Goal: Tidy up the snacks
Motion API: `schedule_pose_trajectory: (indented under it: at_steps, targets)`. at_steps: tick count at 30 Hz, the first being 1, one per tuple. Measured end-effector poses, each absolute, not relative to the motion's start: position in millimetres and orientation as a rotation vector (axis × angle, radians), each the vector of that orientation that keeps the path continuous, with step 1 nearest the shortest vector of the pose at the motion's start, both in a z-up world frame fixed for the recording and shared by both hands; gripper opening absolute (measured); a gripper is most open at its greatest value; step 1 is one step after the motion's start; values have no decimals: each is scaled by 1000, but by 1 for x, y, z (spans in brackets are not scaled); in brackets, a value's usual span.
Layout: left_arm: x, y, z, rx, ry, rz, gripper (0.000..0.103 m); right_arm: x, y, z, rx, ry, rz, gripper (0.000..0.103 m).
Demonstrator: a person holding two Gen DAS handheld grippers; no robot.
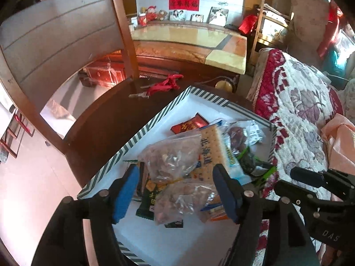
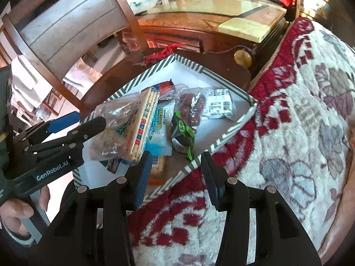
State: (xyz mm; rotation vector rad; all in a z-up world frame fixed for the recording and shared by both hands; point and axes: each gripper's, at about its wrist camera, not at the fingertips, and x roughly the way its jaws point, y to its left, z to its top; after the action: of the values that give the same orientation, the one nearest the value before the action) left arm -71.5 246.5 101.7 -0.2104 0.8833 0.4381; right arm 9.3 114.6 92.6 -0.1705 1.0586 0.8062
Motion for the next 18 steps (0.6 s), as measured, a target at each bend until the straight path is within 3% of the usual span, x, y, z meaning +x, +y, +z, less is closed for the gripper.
schedule_pose_trajectory:
  at_steps: [7,18]
  targets:
    - [-76,225,109,-172,851,424,76,-6,91,94,-142,1012,747,45]
    - [-81,181,109,-128,820,341,96,-24,55,86,-136,1001,697,45]
